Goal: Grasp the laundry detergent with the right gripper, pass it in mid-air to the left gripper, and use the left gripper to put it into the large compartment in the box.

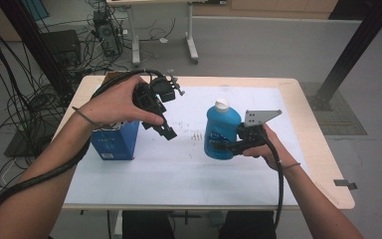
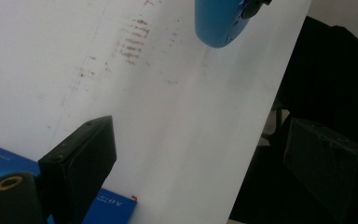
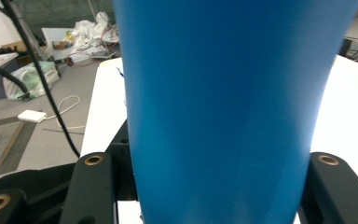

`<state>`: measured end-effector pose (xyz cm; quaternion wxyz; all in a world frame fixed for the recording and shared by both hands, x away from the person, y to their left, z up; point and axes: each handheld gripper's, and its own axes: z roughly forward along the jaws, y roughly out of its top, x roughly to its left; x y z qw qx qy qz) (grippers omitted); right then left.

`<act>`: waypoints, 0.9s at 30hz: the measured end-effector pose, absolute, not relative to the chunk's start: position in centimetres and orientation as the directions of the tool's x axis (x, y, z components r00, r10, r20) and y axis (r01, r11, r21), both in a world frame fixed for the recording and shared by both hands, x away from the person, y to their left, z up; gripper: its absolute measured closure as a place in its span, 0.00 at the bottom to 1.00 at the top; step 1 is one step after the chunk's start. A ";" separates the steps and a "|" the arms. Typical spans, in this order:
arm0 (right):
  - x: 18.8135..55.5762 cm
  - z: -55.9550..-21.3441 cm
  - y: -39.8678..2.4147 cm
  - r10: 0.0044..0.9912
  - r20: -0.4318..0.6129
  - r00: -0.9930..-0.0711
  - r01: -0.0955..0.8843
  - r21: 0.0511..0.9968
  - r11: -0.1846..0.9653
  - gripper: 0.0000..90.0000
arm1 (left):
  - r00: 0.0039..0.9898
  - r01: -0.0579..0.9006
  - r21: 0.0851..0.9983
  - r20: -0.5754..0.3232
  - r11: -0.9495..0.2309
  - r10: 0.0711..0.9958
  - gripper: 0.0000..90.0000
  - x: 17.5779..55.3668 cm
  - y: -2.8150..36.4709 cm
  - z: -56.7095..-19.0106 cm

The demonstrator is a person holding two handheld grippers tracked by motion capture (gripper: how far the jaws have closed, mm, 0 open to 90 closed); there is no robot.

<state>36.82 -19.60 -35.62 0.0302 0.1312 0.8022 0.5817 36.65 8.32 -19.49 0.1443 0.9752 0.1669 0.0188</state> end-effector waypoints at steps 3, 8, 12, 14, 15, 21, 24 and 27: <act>36.7 -35.5 -19.4 0.229 0.098 -0.968 0.166 0.940 0.299 0.48 | 0.948 0.308 0.280 -0.011 -0.909 0.318 0.11 36.6 8.2 -19.4; 36.6 -35.3 -18.9 0.191 0.101 -0.976 0.157 0.939 0.307 0.48 | 0.964 0.262 0.270 -0.028 -0.927 0.264 0.11 36.5 7.7 -18.8; 36.5 -35.2 -18.6 0.169 0.100 -0.981 0.149 0.939 0.311 0.48 | 0.971 0.237 0.262 -0.033 -0.936 0.237 0.11 36.4 7.3 -18.5; 36.5 -35.2 -18.4 0.154 0.099 -0.983 0.143 0.939 0.313 0.48 | 0.973 0.228 0.254 -0.029 -0.940 0.228 0.11 36.3 7.0 -18.3; 36.4 -35.1 -18.3 0.148 0.096 -0.984 0.139 0.939 0.315 0.48 | 0.975 0.221 0.251 -0.031 -0.942 0.221 0.11 36.2 6.9 -18.2; 36.2 -34.9 -17.8 0.113 0.096 -0.989 0.127 0.939 0.319 0.48 | 0.981 0.192 0.239 -0.022 -0.952 0.192 0.11 36.1 5.9 -17.4; 36.1 -34.8 -17.6 0.102 0.094 -0.990 0.122 0.940 0.318 0.48 | 0.984 0.177 0.233 -0.021 -0.956 0.177 0.11 35.9 5.3 -17.1; 36.0 -34.7 -17.4 0.090 0.101 -0.991 0.125 0.941 0.314 0.48 | 0.986 0.163 0.232 -0.020 -0.959 0.163 0.11 35.9 4.7 -16.9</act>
